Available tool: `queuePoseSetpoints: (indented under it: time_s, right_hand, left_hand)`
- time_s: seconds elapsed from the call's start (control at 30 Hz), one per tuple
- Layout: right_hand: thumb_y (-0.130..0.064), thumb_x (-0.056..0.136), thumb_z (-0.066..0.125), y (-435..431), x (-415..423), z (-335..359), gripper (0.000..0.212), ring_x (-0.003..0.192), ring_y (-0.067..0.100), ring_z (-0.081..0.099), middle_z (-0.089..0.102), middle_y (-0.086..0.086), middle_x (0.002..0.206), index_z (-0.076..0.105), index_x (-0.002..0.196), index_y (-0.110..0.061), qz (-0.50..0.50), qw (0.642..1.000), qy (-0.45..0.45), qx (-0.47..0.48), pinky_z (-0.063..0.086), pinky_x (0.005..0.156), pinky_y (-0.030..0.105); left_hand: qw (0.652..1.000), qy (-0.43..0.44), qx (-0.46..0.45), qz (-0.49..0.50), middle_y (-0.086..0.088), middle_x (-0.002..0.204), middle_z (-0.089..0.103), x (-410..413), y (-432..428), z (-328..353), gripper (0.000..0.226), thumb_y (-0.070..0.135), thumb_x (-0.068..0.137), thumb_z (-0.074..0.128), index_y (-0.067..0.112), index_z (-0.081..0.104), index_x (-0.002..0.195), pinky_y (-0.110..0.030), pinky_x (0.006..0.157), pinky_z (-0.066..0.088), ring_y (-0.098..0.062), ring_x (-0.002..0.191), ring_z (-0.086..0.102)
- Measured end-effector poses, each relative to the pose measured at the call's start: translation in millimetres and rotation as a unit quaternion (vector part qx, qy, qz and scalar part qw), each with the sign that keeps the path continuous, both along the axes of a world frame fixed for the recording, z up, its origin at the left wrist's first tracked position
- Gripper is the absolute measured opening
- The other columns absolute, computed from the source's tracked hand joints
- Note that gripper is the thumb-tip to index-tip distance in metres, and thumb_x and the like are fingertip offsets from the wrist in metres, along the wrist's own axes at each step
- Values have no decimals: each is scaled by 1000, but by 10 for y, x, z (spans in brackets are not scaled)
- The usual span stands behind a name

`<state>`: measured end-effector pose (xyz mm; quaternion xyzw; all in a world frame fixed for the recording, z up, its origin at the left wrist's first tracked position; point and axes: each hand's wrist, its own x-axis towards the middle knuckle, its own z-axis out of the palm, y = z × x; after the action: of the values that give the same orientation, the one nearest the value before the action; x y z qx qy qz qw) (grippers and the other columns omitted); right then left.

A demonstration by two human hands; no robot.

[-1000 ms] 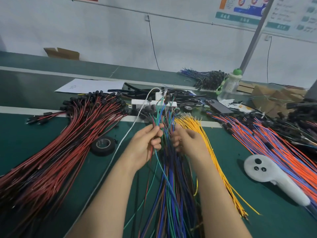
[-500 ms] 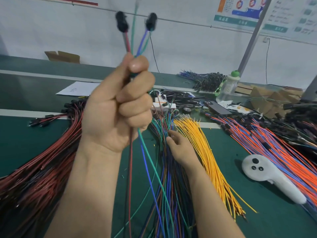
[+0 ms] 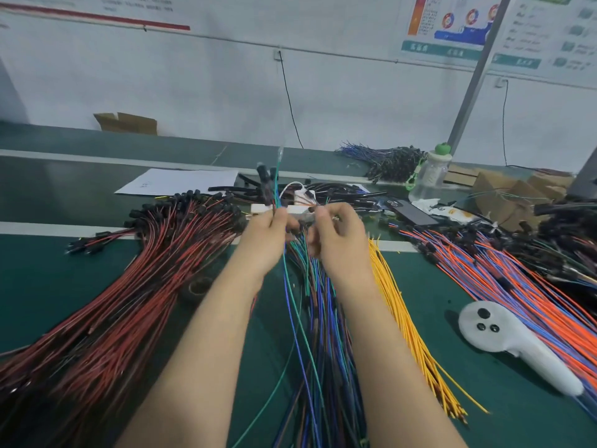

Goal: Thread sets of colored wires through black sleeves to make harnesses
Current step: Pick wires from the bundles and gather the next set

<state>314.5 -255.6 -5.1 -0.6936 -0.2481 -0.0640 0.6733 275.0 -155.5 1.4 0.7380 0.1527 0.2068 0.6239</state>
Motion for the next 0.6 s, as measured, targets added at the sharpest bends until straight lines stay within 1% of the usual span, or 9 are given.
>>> queuePoseSetpoints:
  time_s: [0.1,0.17,0.2,0.27,0.33,0.43,0.47,0.5,0.6]
  right_hand:
    - [-19,97,48,-4,-67,20,11,76,19,62,67,1,81,55,88,-18,8,973,-45,-225,47,69,29]
    - [-19,94,49,-78,-84,21,15,80,22,59,66,2,83,59,84,-15,6,935,-67,-348,43,69,28]
    - [-19,94,51,-134,-82,41,19,77,22,59,66,3,79,61,79,-13,23,934,-62,-350,44,70,29]
    - [-21,96,55,-295,-84,102,28,67,18,60,65,0,68,64,71,-15,121,957,0,-265,51,69,32]
    - [-30,92,56,-491,-82,168,28,60,12,60,64,-3,64,69,70,-19,232,963,105,-89,52,62,25]
    - [-45,81,52,-632,4,155,35,49,8,52,60,-3,60,71,69,-19,230,937,200,171,44,47,17]
    - [-47,80,52,-609,48,118,35,49,8,51,59,-3,60,69,72,-18,203,930,211,223,42,46,16]
    - [-49,79,52,-562,79,75,37,51,8,52,60,-2,62,68,77,-16,181,925,218,251,43,48,17]
    - [-46,81,56,-388,147,-123,32,58,12,55,64,0,70,69,81,-17,112,950,193,217,44,56,23]
  left_hand:
    - [979,-14,-196,-49,-1,83,68,44,-46,-51,39,27,104,31,16,65,87,-23,63,48,-10,66,61]
    - [952,-45,-283,-108,-1,86,74,27,-69,-17,40,24,105,28,9,63,92,-21,64,52,-10,71,69]
    - [947,-60,-291,-124,-1,80,74,4,-86,16,37,22,105,28,7,60,92,-20,61,53,-9,70,70]
    - [948,-96,-268,-143,4,60,66,-67,-108,97,30,19,103,32,9,55,88,-21,52,51,-8,62,67]
    - [927,-145,-275,-207,9,48,48,-170,-95,220,24,19,102,36,10,52,87,-20,51,51,-5,53,61]
    - [791,-184,-395,-430,8,51,42,-352,-110,447,13,20,94,45,9,51,91,-13,41,45,1,41,42]
    - [762,-174,-419,-462,7,53,42,-355,-157,458,13,20,92,47,8,52,92,-10,36,39,2,40,36]
    - [774,-152,-417,-452,7,52,41,-315,-227,413,14,20,92,46,8,52,91,-8,32,33,3,38,32]
    - [913,-50,-267,-304,7,54,34,-105,-432,72,19,20,100,39,12,51,88,-9,30,22,2,36,27]
